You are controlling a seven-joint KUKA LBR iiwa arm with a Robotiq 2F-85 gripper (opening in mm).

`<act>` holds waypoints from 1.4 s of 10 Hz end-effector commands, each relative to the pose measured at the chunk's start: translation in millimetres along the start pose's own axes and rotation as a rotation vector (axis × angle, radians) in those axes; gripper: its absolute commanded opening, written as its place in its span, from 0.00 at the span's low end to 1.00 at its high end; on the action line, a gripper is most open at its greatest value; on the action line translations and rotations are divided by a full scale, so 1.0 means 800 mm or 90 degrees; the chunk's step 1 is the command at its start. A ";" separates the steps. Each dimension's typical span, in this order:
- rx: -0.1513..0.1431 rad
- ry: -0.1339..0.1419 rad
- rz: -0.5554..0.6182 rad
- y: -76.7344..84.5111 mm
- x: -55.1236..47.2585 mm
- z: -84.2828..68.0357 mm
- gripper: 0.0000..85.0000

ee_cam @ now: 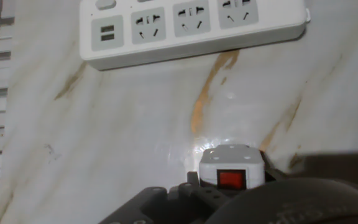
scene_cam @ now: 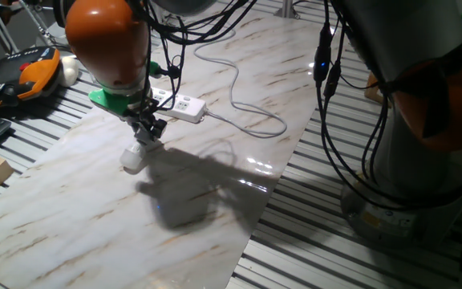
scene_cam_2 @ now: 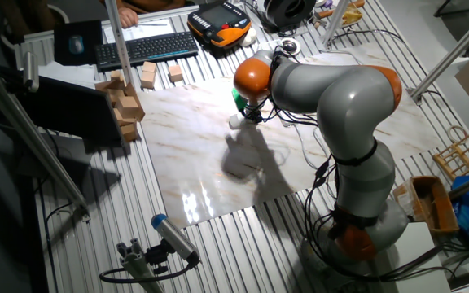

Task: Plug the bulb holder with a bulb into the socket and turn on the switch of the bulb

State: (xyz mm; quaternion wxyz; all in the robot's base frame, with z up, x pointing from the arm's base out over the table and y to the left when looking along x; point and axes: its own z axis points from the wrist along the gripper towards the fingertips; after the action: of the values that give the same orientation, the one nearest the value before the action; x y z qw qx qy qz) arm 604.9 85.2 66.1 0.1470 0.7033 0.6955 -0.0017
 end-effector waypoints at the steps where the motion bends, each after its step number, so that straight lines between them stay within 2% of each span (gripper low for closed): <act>1: 0.001 -0.001 -0.005 0.000 -0.001 0.001 0.60; 2: 0.001 0.000 -0.010 -0.001 -0.002 0.002 0.60; 5: 0.005 0.002 -0.049 -0.004 -0.008 0.006 0.00; 8: 0.007 0.030 -0.070 -0.006 -0.013 -0.002 0.00; 10: 0.026 0.079 -0.061 -0.004 -0.026 -0.020 0.00; 11: 0.049 0.086 -0.078 -0.001 -0.036 -0.028 0.00; 12: 0.059 0.085 -0.084 -0.001 -0.042 -0.029 0.00; 13: 0.057 0.100 -0.073 -0.001 -0.046 -0.029 0.00; 14: 0.059 0.102 -0.066 -0.001 -0.051 -0.028 0.00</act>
State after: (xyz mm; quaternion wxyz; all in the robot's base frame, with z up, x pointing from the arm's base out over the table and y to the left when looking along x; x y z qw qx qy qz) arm 597.7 46.7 95.9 0.0600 0.6684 0.7412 0.0123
